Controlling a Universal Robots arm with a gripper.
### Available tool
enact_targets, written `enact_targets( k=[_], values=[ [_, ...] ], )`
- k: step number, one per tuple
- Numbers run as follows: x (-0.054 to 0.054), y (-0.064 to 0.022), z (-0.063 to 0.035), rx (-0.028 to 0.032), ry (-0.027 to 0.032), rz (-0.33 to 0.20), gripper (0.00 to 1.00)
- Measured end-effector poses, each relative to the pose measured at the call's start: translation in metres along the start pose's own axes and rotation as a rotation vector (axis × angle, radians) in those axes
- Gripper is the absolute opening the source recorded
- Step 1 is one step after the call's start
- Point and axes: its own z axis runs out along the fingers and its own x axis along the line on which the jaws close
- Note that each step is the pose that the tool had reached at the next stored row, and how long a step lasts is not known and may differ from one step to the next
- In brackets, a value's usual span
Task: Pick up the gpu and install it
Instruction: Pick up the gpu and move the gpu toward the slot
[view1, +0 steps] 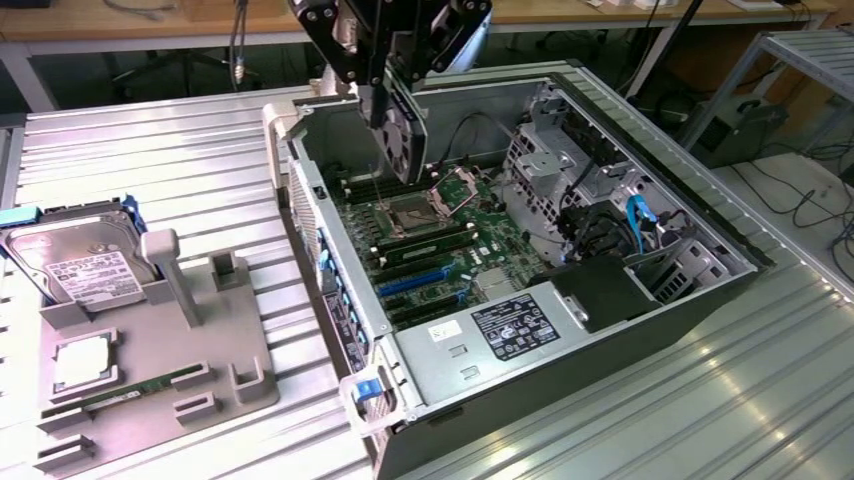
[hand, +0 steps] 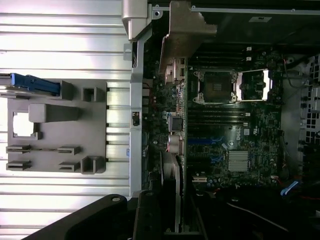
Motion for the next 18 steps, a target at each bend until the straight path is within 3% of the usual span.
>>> enact_targets(
  k=[18],
  values=[
    [-0.034,-0.0005,0.0004,0.0001,0.0000,0.000,0.27]
  ],
)
